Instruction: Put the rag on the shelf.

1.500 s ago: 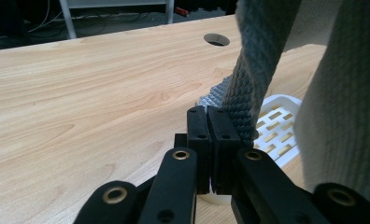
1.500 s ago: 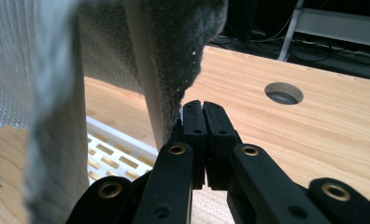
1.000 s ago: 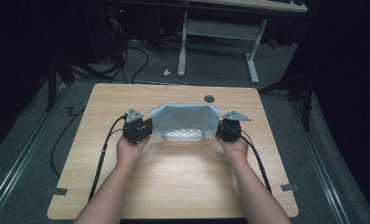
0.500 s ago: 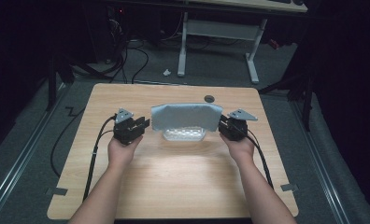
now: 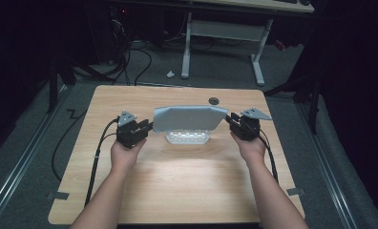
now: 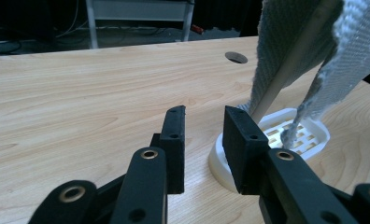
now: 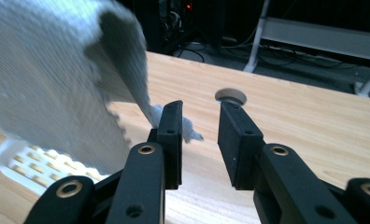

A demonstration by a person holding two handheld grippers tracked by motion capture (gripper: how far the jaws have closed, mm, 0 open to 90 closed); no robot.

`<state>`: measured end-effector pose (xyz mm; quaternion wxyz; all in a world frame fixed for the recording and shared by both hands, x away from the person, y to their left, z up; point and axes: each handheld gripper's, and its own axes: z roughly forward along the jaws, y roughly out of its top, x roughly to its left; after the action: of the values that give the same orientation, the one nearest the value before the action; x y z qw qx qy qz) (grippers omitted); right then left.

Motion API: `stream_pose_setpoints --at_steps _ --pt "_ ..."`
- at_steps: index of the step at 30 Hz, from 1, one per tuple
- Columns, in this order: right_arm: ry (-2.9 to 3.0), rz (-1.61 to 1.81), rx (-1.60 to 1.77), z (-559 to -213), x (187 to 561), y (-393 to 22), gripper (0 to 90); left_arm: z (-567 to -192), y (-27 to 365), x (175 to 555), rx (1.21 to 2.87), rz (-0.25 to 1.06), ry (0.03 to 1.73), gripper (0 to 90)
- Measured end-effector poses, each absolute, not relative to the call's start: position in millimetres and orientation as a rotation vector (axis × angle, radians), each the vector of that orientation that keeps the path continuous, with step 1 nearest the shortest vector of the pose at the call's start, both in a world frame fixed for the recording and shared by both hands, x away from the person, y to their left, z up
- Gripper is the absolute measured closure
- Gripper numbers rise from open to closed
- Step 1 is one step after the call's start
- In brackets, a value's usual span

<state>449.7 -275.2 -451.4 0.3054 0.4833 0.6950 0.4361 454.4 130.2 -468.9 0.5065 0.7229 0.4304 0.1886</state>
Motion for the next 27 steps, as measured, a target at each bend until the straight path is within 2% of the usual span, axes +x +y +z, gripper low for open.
stream_pose_setpoints --at_steps 11,20,27 --pt "1.852 1.133 1.252 -458 435 -286 66.0 -473 161 443 1.730 0.506 1.078 66.6" --pt "1.863 1.125 1.201 -453 410 -293 60.4 -472 186 419 1.740 0.556 1.064 63.0" --pt "1.894 1.148 1.135 -451 375 -293 48.3 -476 198 378 1.786 0.546 1.032 57.3"
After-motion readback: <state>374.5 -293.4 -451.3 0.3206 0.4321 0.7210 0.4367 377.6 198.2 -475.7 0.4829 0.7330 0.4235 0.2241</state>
